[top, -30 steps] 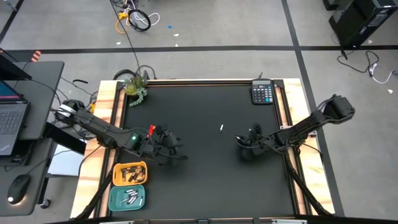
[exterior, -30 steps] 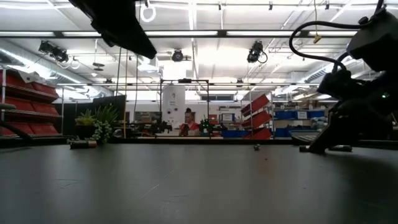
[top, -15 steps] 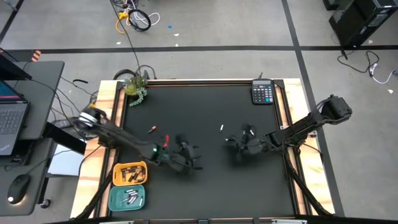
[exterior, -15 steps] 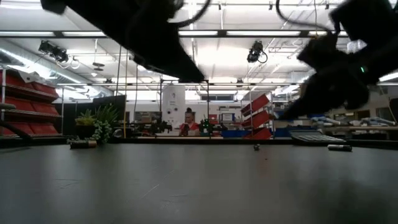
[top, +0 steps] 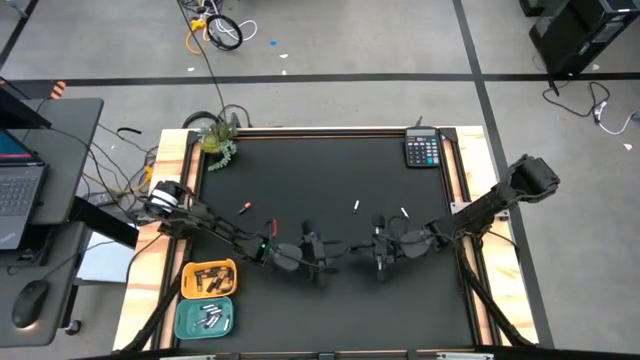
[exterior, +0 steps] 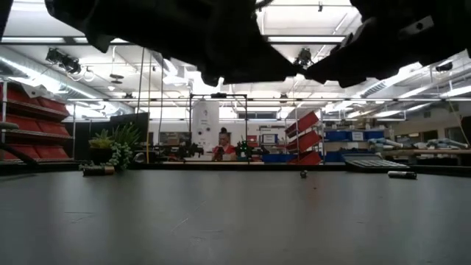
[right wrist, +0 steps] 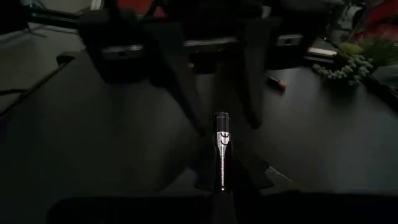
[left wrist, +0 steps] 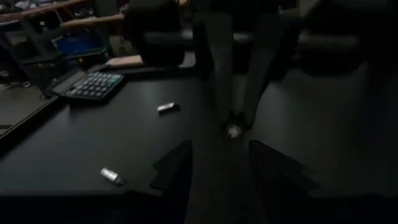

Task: Sort batteries
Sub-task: Put the middle silver battery into the green bin

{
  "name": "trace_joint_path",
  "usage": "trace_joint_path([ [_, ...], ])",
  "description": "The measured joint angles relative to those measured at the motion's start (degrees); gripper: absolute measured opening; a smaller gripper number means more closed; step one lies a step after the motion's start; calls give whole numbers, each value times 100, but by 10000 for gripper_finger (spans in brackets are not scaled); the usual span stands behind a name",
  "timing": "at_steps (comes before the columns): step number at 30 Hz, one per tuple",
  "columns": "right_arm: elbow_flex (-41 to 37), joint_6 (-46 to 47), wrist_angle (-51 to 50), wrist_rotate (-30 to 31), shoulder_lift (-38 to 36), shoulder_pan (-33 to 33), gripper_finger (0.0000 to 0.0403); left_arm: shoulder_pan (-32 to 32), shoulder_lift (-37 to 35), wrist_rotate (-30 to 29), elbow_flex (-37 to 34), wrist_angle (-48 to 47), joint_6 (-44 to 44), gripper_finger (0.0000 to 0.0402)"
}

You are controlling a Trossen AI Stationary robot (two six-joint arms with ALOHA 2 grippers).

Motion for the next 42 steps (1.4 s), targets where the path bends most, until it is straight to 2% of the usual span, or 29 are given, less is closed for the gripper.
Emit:
trace_joint_path([
  [13, 391, -144, 267, 186, 506, 50, 28, -15, 0, 217, 2, 282, 38, 158],
  [26, 388, -247, 558, 256, 481, 182, 28, -32, 6, 173, -26, 491, 166, 33],
  [32, 388, -251, 564, 412, 484, 210, 28, -26, 9, 208, -26, 497, 109, 4],
  [35, 388, -262, 523, 455, 493, 210, 28, -20, 7, 168, -10, 330, -141, 16],
  [42, 393, -255, 334, 592, 495, 222, 28, -30, -75, 17, 0, 99, -189, 120],
])
